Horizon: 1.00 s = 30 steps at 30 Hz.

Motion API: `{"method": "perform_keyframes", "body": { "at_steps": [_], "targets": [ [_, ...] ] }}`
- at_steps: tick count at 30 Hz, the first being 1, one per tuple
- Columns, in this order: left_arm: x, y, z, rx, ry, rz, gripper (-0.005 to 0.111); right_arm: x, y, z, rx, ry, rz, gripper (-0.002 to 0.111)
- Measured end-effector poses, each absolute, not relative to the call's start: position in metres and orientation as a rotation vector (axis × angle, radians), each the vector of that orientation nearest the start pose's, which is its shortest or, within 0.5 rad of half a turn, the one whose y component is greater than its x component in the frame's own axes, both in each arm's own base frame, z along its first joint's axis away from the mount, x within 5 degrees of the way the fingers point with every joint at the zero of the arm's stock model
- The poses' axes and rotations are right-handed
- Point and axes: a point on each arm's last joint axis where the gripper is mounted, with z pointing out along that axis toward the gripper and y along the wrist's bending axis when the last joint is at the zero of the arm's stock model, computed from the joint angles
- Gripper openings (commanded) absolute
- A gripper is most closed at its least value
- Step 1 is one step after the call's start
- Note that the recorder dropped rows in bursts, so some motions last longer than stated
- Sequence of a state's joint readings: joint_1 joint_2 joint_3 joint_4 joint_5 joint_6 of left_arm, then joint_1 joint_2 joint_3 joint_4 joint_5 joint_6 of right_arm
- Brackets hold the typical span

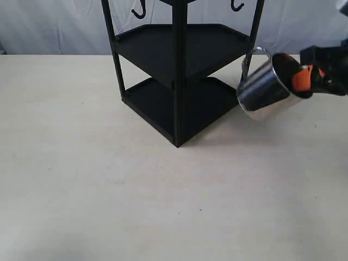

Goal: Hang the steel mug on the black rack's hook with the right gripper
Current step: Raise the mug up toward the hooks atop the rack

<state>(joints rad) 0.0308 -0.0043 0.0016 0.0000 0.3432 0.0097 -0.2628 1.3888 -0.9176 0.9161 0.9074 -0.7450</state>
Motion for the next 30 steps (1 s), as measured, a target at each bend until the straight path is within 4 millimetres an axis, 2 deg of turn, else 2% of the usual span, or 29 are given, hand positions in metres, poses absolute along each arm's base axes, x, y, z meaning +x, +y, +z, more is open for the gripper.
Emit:
{"method": "perform_keyframes", "body": {
  "at_steps": [2,3,5,9,11,14,19,26,30],
  "targets": [
    [0.053,0.002,0.182,-0.019,1.824,0.029,0.0,0.28,-0.025,0.281,-0.091,2.367,0.983,-0.001],
    [0.053,0.002,0.182,-0.019,1.824,0.029,0.0,0.29,-0.036,0.282,-0.107,2.335,1.03,-0.001],
    [0.053,0.002,0.182,-0.019,1.824,0.029,0.0,0.308,-0.049,0.276,-0.069,2.294,1.068,-0.001],
    [0.053,0.002,0.182,-0.019,1.824,0.029,0.0,0.333,-0.059,0.258,0.007,2.279,1.151,-0.001],
    [0.053,0.002,0.182,-0.019,1.824,0.029,0.0,0.336,-0.055,0.251,-0.003,2.319,1.155,-0.001],
    [0.053,0.002,0.182,-0.019,1.824,0.029,0.0,0.337,-0.048,0.251,-0.017,2.329,1.174,-0.001],
    [0.053,0.002,0.182,-0.019,1.824,0.029,0.0,0.345,-0.038,0.263,-0.016,2.307,1.201,-0.001],
    [0.053,0.002,0.182,-0.019,1.824,0.029,0.0,0.358,-0.04,0.287,0.042,2.228,1.237,-0.001],
    [0.053,0.002,0.182,-0.019,1.824,0.029,0.0,0.369,-0.043,0.281,0.101,2.247,1.284,-0.001]
  ]
}}
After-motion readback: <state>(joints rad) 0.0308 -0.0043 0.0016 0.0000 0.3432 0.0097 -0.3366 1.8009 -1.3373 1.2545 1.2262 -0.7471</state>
